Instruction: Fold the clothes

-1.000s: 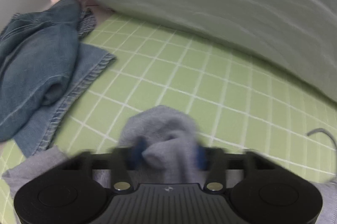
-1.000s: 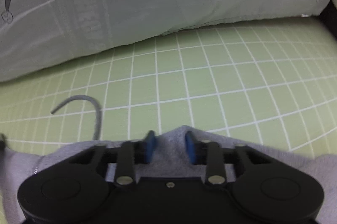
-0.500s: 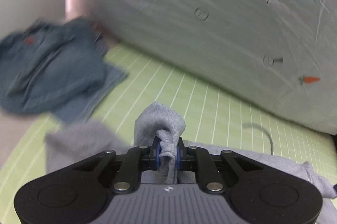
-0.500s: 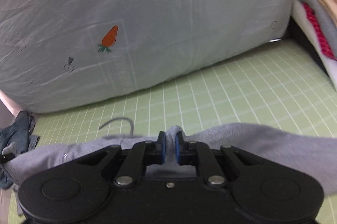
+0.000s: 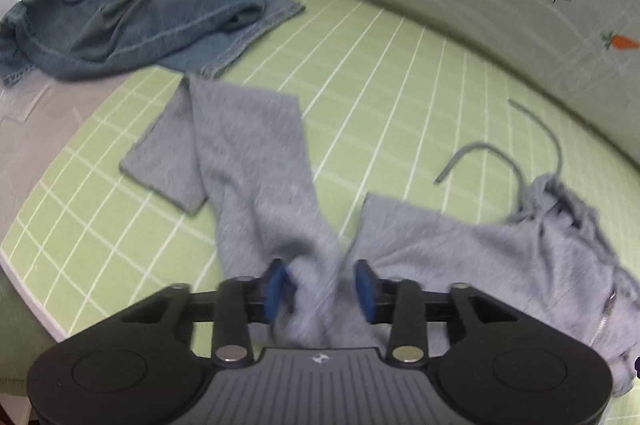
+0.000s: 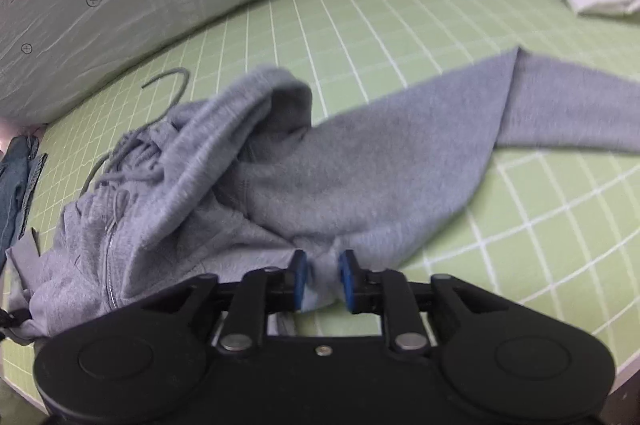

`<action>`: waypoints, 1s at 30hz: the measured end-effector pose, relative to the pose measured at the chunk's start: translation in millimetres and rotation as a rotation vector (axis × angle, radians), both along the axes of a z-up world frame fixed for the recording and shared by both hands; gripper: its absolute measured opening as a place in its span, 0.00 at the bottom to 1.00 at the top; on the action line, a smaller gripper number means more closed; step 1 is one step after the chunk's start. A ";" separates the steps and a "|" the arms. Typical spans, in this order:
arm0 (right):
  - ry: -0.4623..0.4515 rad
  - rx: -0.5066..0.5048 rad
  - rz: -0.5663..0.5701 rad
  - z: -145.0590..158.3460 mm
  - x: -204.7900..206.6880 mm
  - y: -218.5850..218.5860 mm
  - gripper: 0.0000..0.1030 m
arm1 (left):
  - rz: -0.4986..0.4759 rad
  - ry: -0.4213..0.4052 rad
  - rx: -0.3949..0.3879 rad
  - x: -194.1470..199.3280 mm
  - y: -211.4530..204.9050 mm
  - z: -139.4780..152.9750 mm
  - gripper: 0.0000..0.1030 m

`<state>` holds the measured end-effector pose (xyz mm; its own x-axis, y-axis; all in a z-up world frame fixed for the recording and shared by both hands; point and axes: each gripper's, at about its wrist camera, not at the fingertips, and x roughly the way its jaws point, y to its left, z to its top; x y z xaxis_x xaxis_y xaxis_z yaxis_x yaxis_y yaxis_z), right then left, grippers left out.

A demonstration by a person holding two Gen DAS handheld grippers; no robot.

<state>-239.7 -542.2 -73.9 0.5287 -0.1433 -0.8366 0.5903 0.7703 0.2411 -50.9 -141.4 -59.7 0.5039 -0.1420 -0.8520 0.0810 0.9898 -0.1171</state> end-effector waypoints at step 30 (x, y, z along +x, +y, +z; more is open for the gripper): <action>0.007 -0.042 0.351 -39.1 174.1 22.4 0.26 | -0.489 0.038 -0.151 122.6 -208.4 -44.0 0.10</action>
<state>-65.6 -519.9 -113.0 0.5463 0.0122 -0.8375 0.2888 0.9358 0.2020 71.7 -349.8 -103.6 0.3169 -0.4768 -0.8199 0.5235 0.8088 -0.2680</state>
